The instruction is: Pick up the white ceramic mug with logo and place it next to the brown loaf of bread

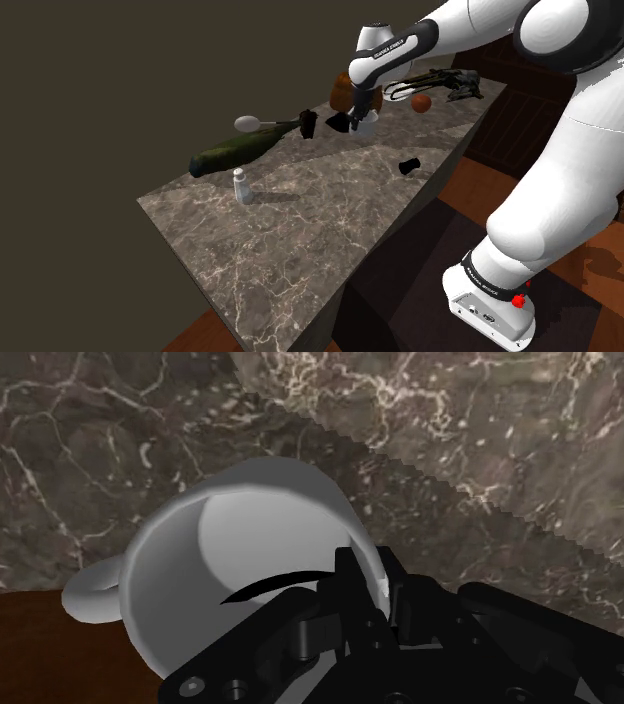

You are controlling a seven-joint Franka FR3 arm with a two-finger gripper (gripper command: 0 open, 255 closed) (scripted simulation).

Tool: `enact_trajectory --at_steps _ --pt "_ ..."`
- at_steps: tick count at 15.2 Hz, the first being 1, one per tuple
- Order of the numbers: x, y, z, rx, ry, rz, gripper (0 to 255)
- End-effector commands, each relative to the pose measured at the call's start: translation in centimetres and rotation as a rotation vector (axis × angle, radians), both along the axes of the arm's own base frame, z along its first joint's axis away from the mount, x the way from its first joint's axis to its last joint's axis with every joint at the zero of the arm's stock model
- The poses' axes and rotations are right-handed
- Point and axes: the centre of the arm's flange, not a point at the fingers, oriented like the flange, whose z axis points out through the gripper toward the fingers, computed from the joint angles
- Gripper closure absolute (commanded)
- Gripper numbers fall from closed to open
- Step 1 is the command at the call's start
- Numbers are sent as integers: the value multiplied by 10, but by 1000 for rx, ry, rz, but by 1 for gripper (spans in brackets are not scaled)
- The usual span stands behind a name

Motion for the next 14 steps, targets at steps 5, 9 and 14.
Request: enact_trajectory --at_steps 5,9,14 --pt "0 1 -4 0 -1 0 255" --pt "0 1 -4 0 -1 0 0" --pt "0 1 -4 0 -1 0 0"
